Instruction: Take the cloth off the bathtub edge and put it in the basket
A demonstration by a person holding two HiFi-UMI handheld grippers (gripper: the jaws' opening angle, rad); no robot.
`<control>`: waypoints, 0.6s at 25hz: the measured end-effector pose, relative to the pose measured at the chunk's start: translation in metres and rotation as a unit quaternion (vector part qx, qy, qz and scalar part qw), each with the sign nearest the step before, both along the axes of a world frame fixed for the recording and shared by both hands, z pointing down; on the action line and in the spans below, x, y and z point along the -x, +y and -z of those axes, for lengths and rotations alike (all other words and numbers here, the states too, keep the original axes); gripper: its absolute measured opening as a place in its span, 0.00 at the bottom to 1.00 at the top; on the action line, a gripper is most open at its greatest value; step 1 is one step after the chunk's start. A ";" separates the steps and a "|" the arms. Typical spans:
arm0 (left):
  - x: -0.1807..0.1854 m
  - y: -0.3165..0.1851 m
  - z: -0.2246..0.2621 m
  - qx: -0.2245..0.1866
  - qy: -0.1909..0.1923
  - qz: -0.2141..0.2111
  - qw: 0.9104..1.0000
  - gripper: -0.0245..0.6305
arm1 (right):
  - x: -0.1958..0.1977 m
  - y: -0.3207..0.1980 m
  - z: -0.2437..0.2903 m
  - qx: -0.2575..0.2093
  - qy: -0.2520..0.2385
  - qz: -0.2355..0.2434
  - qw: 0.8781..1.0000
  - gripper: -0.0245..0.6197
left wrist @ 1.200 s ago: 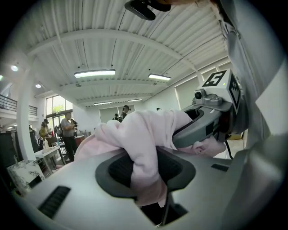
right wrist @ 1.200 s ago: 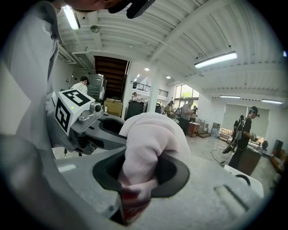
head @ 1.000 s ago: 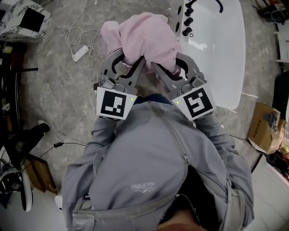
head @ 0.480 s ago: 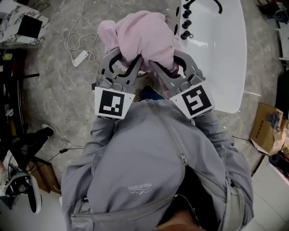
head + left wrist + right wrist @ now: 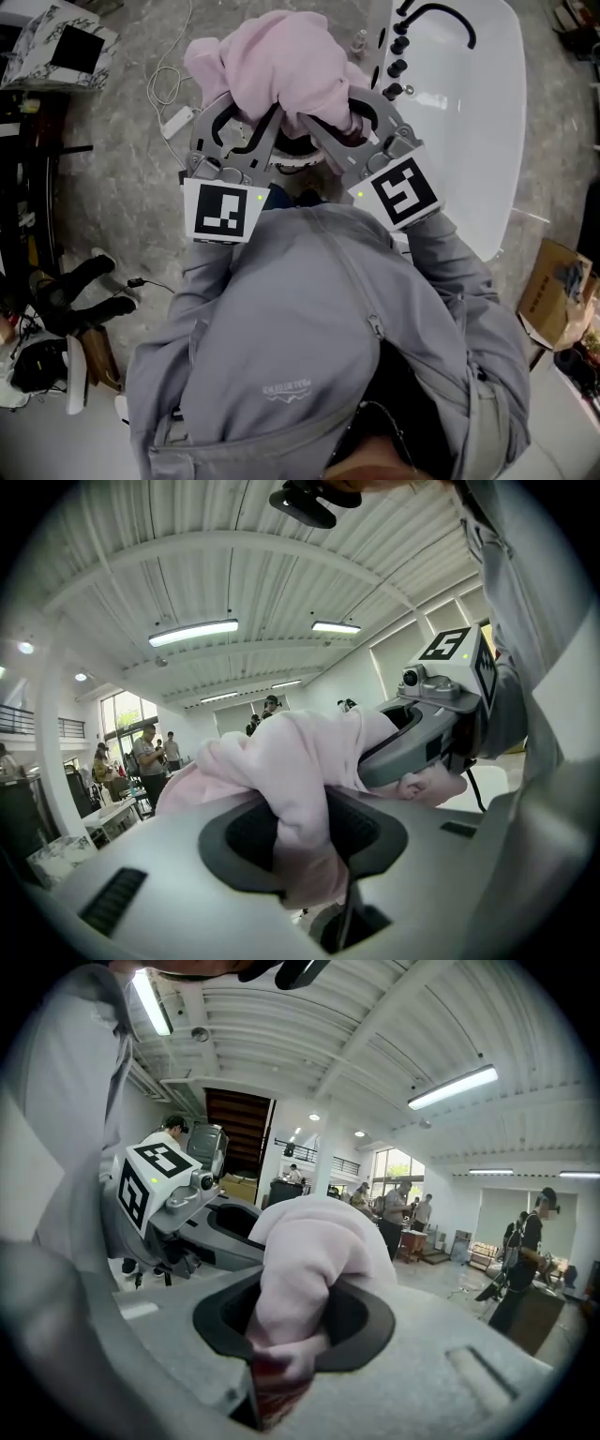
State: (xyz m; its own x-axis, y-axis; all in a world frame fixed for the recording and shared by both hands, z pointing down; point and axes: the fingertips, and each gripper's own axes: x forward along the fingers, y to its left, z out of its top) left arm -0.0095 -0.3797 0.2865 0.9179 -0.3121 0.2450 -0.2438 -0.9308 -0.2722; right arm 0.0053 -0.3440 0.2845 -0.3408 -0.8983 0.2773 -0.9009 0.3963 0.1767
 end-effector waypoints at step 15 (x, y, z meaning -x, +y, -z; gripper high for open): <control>-0.012 -0.068 0.015 -0.016 0.006 0.018 1.000 0.24 | -0.013 -0.070 0.016 -0.010 0.006 0.017 1.000 0.21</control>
